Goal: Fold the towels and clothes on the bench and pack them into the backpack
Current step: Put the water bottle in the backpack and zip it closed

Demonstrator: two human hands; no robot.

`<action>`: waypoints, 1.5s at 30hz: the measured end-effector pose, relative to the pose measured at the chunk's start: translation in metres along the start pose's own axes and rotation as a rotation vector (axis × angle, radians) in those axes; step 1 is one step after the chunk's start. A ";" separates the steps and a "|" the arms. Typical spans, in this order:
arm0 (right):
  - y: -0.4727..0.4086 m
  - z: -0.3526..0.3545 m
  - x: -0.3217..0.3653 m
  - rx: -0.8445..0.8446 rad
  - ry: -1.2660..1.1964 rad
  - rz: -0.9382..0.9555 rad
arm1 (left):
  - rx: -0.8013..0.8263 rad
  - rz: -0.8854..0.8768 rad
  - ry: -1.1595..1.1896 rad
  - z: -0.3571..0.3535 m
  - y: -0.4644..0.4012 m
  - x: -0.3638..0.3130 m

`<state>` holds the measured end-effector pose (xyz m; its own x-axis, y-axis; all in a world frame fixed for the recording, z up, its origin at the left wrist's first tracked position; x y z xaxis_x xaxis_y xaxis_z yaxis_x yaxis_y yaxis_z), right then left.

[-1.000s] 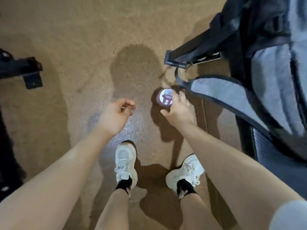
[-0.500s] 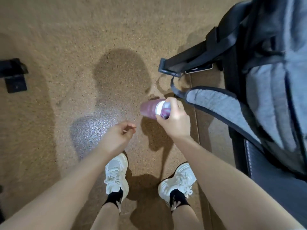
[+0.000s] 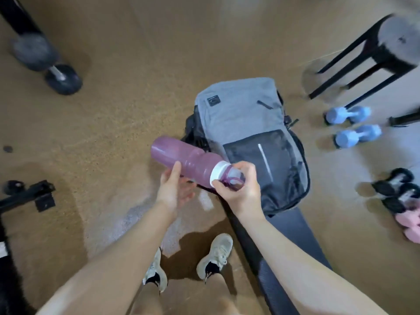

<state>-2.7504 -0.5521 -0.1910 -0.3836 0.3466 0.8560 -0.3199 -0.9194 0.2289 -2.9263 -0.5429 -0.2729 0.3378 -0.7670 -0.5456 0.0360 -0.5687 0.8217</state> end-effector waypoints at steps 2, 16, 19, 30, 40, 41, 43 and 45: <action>0.006 0.045 0.002 -0.019 0.007 0.029 | 0.050 -0.017 0.063 -0.043 0.017 -0.007; -0.010 0.218 -0.075 0.111 -0.122 -0.246 | 0.509 -0.209 -0.641 -0.271 0.075 0.017; -0.038 0.223 -0.073 0.058 -0.260 -0.280 | 0.643 -0.241 -0.853 -0.297 0.071 0.017; -0.152 0.205 -0.089 -0.217 -0.279 -0.466 | 0.916 -0.147 -1.167 -0.357 -0.028 -0.027; -0.215 0.242 -0.154 -0.140 0.066 -0.637 | 0.905 -0.685 -1.822 -0.441 -0.135 -0.042; -0.221 0.244 -0.162 -0.113 0.102 -0.648 | 0.897 -0.770 -1.873 -0.451 -0.142 -0.038; -0.234 0.248 -0.179 -0.065 0.167 -0.668 | 0.874 -0.897 -2.007 -0.466 -0.155 -0.027; -0.243 0.249 -0.198 -0.035 0.200 -0.675 | 0.843 -0.950 -2.139 -0.476 -0.168 -0.014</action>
<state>-2.3805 -0.4436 -0.3009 -0.2429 0.8698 0.4295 -0.5703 -0.4862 0.6621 -2.4894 -0.2953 -0.3256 -0.4991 0.7938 -0.3475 -0.8267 -0.3161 0.4654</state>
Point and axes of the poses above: each hand's wrist, its own y-axis away from the middle knuckle, its own z-axis out of the back of the hand, x = y × z, the point moved 7 cm from there along -y, towards the middle knuckle, and after that the axes turned 2 degrees about y, right-handed, at the moved point
